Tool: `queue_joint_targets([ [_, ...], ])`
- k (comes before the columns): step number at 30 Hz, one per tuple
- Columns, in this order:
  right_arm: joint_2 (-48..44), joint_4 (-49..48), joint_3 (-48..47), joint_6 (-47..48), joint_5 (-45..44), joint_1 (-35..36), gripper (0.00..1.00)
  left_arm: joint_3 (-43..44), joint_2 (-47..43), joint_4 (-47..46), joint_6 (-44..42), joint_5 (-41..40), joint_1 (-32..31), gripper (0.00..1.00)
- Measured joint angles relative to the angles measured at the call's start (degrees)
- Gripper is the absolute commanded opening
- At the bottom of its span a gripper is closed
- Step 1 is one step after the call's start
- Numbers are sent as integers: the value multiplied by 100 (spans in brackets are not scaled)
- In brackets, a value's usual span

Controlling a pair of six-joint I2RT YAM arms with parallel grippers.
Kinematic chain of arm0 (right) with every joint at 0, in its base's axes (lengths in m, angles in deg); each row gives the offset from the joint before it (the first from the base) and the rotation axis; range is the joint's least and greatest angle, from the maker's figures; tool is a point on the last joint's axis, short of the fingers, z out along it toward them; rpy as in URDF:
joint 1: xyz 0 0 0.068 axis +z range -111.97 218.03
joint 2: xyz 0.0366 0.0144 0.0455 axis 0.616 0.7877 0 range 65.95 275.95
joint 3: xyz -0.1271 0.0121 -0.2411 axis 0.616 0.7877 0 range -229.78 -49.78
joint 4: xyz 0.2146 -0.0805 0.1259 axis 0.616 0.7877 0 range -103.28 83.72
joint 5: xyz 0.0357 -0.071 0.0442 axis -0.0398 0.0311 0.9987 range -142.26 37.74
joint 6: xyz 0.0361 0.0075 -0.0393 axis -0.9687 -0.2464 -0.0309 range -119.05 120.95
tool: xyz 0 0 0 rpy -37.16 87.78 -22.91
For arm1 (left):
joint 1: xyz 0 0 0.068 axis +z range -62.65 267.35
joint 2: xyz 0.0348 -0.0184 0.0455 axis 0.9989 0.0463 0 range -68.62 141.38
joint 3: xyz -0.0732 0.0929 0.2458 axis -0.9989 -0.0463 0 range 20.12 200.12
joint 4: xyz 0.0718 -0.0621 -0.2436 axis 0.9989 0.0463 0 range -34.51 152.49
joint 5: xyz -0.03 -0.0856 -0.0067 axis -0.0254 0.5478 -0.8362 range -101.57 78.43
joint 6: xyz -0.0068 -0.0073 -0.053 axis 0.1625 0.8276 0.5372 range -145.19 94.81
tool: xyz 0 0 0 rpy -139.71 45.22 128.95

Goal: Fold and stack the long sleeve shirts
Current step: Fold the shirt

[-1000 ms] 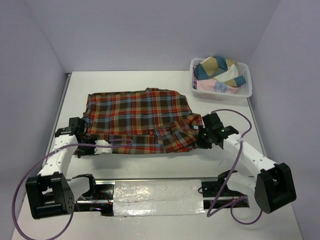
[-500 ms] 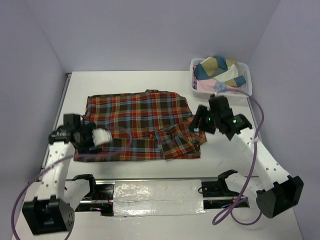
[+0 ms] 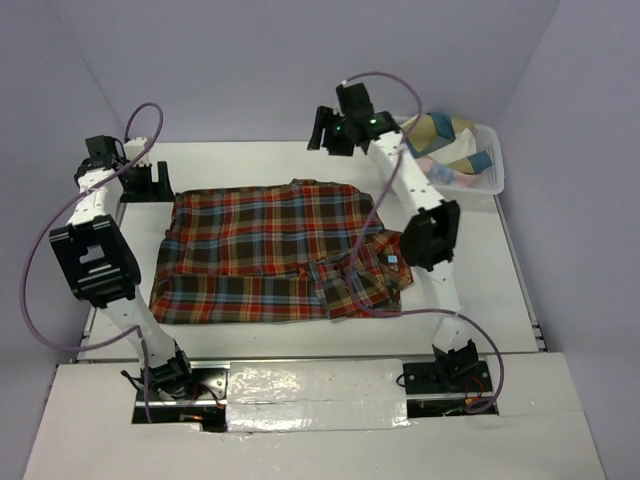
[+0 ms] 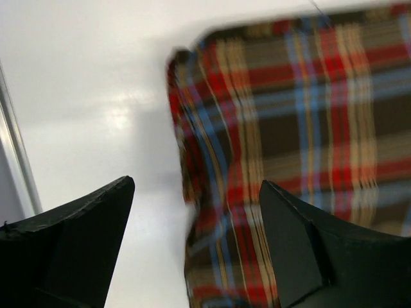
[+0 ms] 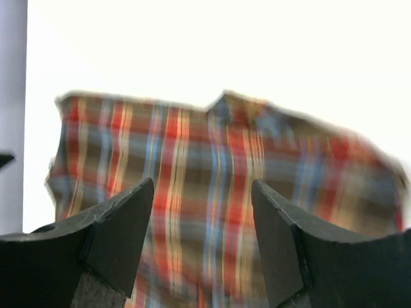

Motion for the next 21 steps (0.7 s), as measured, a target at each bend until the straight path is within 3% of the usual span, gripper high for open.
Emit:
queue_joint_targets([
  [2, 1128, -57, -1001, -164, 72, 2, 70, 337, 564, -284, 315, -101, -17, 99],
  [4, 1690, -22, -970, -455, 109, 4, 70, 669, 1106, -570, 527, -160, -20, 99],
  [7, 1928, -162, -208, -881, 22, 13, 71, 1084, 1823, -802, 800, -186, -20, 99],
  [10, 2463, -256, -752, -1086, -275, 50, 71, 1349, 2367, -997, 1043, -162, -20, 99],
  [21, 2260, -1515, -498, -981, -960, 361, 67, 1161, 2441, -1622, 1314, 391, -229, 99],
])
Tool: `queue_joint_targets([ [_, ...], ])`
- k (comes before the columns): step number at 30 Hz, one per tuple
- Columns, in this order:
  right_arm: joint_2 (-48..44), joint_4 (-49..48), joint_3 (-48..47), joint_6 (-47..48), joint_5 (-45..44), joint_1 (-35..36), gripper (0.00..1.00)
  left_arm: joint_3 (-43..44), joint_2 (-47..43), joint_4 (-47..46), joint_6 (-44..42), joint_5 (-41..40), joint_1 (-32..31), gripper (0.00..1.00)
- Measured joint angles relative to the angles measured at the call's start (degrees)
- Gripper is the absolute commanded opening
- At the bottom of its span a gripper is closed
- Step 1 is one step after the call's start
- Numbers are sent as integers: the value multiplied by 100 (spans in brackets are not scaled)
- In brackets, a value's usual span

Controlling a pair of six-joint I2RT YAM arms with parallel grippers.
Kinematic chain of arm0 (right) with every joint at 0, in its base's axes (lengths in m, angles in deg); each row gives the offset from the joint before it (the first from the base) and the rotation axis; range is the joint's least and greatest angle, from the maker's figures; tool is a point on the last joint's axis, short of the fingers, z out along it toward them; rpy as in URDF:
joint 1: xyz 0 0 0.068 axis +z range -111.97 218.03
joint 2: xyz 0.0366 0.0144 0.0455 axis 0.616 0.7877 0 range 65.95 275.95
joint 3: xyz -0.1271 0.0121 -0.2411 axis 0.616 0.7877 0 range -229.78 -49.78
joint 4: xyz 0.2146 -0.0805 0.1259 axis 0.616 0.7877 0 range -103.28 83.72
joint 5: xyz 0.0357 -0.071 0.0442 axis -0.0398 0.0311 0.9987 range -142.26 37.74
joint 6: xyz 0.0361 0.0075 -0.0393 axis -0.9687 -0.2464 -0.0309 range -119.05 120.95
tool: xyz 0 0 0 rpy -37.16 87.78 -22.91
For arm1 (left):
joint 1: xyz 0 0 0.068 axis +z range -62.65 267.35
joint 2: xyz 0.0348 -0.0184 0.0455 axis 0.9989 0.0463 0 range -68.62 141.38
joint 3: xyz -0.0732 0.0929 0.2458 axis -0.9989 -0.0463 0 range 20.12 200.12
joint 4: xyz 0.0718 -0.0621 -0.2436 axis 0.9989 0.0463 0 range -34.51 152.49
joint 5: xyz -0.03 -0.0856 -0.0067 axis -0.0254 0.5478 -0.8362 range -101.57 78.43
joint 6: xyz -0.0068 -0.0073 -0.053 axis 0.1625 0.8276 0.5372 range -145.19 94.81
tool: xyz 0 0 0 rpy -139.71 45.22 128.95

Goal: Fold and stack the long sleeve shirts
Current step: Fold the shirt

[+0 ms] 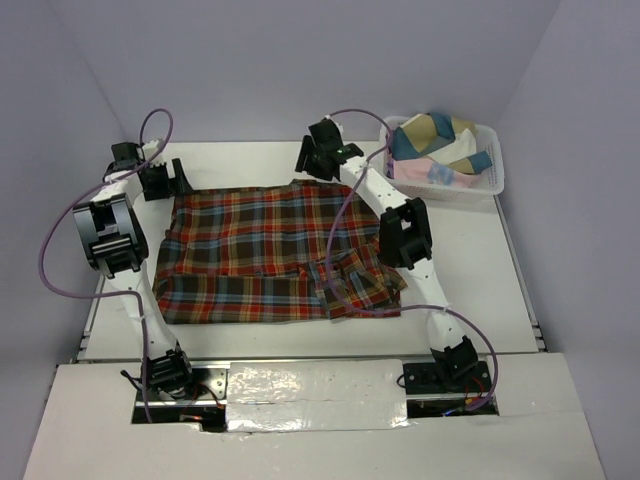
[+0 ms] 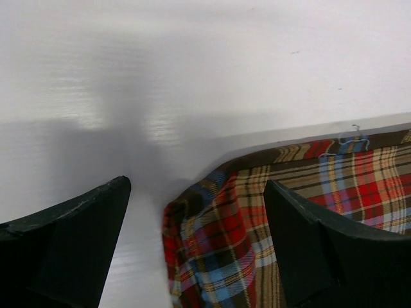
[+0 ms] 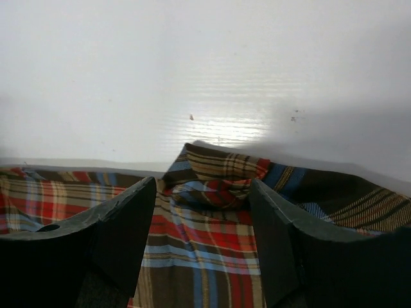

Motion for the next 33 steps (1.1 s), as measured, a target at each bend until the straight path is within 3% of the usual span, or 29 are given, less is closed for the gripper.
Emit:
queue_joint_targets([
  [11, -76, 127, -33, -424, -553, 76, 67, -61, 0, -136, 11, 4, -179, 99],
  [17, 404, 374, -323, -636, -420, 57, 65, -184, -48, -278, -155, -55, -286, 99],
  [22, 468, 358, -313, -894, -258, 15, 50, -195, -50, -289, -221, -55, -310, 99],
  [24, 485, 374, -313, -984, -179, -4, 36, -195, -50, -284, -267, -55, -310, 99],
  [29, 516, 363, -319, -1276, 46, -59, 0, -308, -98, -393, -280, -98, -310, 85],
  [32, 555, 337, -282, -1458, 142, -107, 0, -450, -151, -494, -264, -70, -310, 61],
  [33, 555, 293, -227, -1475, 181, -120, 0, -487, -157, -498, -275, -33, -310, 45],
])
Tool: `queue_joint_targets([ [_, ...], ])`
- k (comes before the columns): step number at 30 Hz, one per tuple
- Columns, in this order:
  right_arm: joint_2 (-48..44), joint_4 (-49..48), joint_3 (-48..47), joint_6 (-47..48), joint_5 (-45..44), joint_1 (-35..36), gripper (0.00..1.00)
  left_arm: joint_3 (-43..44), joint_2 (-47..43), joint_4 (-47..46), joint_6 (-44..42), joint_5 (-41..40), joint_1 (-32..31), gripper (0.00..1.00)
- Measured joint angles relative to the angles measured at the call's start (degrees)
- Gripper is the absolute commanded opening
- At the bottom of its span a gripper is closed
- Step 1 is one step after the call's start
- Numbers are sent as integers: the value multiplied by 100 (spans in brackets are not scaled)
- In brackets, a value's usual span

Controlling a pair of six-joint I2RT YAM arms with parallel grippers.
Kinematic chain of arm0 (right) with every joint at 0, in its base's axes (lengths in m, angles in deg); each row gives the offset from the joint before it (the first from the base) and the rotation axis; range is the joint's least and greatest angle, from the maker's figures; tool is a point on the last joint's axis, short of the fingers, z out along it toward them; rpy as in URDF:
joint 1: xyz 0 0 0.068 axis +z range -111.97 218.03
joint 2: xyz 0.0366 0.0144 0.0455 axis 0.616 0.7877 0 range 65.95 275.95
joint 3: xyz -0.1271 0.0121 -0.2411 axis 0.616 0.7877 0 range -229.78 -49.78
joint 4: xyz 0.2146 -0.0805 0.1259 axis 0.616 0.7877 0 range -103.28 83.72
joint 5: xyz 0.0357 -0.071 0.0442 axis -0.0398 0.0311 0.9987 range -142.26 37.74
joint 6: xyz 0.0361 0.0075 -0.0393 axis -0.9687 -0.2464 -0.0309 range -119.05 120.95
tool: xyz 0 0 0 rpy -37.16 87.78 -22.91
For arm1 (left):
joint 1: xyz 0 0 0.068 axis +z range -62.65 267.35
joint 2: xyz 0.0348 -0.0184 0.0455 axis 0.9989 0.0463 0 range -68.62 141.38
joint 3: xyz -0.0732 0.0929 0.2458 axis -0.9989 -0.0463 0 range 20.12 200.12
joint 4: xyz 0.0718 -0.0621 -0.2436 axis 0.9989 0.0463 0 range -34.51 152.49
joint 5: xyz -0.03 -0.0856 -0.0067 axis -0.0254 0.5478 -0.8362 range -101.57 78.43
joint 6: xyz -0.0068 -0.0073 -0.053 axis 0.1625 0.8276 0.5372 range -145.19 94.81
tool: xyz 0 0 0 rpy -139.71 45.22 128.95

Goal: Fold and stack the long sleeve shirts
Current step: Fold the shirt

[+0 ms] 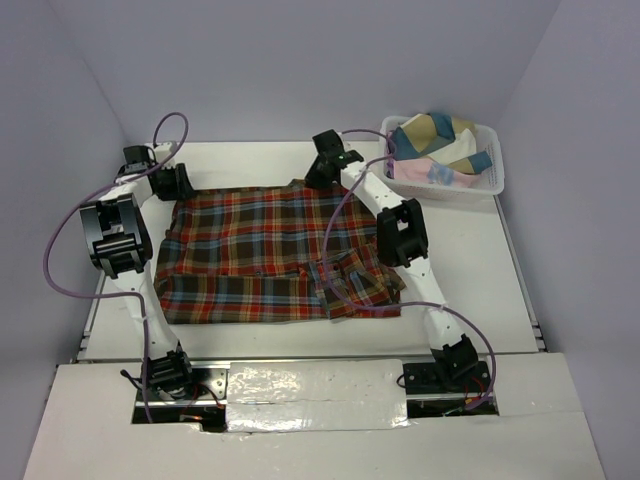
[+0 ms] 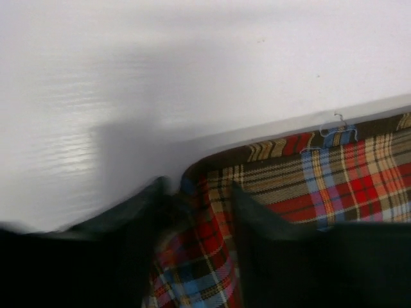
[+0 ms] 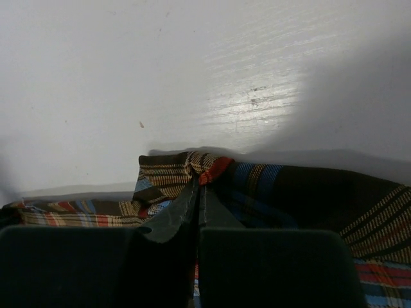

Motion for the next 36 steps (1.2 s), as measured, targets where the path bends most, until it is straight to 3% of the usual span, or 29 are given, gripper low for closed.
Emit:
queue_joint_targets([
  [2, -7, -122, 66, 13, 57, -31, 0, -76, -2, -44, 2, 146, 0, 31],
  [3, -44, -271, 168, 44, 96, -44, 0, -127, -2, -76, -11, 219, 0, 15],
  [6, -313, -782, 754, 229, 339, -94, 0, -240, -20, -164, -44, 507, 4, 0],
  [11, -791, -1294, 1370, 809, 584, -107, 0, -509, -184, -160, -352, 940, 76, 0],
  [14, -1405, -1576, 1969, 1154, 734, -105, 0, -538, -345, 140, -951, 1152, 98, 0],
  [23, -4503, -2581, 5051, 2146, 892, 48, 0, -1174, -2444, 1947, -4299, 1620, 87, 0],
  [27, -5375, -2699, 6092, 2420, 619, 334, 0, -1462, -3182, 2822, -5930, 1617, 81, 0],
  [31, -5869, -2787, 7047, 2719, 341, 817, 8, -2194, -3705, 3425, -7272, 1305, 81, 0],
  [35, -6225, -2719, 8118, 3095, 254, 1410, 22, -3206, -4225, 3696, -8220, 977, 74, 0],
  [36, -6328, -2717, 8402, 3178, 249, 1550, 30, -3370, -4328, 3733, -8393, 925, 59, 0],
])
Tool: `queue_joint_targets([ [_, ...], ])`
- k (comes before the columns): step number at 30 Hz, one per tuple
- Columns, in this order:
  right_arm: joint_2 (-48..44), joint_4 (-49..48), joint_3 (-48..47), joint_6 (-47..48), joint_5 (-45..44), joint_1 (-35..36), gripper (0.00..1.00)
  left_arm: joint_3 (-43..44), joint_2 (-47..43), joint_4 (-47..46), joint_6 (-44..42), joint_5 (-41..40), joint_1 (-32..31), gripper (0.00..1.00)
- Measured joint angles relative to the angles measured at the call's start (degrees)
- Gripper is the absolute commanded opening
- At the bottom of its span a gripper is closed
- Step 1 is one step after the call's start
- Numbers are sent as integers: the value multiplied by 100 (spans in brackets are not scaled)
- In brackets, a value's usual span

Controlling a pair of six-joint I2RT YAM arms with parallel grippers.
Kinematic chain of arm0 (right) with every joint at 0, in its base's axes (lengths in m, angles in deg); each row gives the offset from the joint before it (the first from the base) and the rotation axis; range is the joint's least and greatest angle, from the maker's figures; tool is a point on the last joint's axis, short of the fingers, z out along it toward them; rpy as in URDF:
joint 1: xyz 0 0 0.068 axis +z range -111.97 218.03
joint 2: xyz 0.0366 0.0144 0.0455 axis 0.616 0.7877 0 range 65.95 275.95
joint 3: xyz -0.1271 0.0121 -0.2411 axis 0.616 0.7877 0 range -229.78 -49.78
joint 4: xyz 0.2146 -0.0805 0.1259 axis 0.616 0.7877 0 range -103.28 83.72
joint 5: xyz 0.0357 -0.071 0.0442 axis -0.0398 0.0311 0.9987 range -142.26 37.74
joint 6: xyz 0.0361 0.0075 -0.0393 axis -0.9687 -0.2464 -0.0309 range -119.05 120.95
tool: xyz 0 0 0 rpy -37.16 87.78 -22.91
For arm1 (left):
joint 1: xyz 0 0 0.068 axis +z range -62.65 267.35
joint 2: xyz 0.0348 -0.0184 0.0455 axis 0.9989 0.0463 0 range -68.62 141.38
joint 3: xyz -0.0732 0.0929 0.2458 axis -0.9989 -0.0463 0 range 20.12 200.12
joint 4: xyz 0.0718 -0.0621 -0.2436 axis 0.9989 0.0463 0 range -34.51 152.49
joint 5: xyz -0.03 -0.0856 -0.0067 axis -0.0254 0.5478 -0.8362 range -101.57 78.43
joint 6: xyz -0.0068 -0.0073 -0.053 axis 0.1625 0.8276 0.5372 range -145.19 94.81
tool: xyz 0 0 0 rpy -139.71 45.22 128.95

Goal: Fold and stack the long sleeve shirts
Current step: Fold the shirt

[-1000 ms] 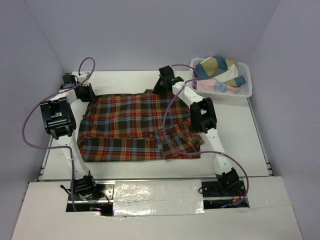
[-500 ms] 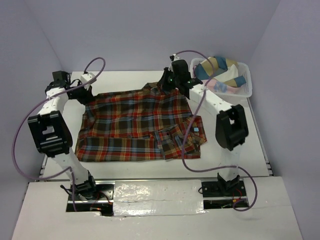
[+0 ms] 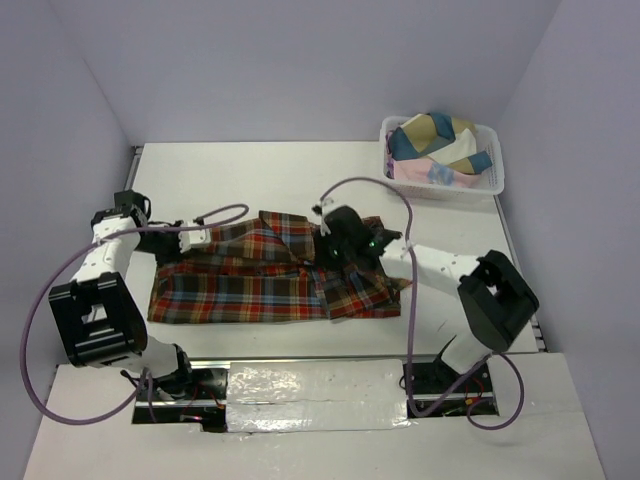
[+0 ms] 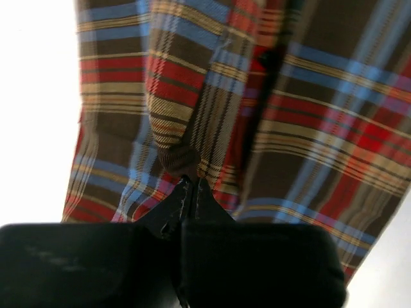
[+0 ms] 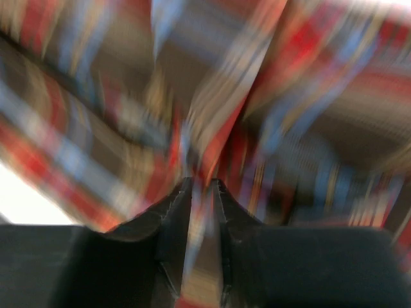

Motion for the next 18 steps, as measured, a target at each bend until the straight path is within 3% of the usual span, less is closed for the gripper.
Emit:
queue_joint_targets([
  [5, -901, 267, 1150, 302, 133, 291, 51, -470, -385, 37, -535, -173, -55, 0],
  [7, -1333, 391, 1279, 398, 192, 280, 54, -603, -487, 17, -682, -205, -66, 0],
  [10, -1919, 417, 1154, 487, 212, 269, 70, -758, -555, -35, -813, -229, -101, 0],
  [14, -1700, 450, 160, 426, 26, 186, 73, -892, -557, -192, -861, -234, -125, 0],
  [18, 223, 813, -2315, 111, -33, -94, 71, -905, -557, -380, -669, -190, -140, 0],
])
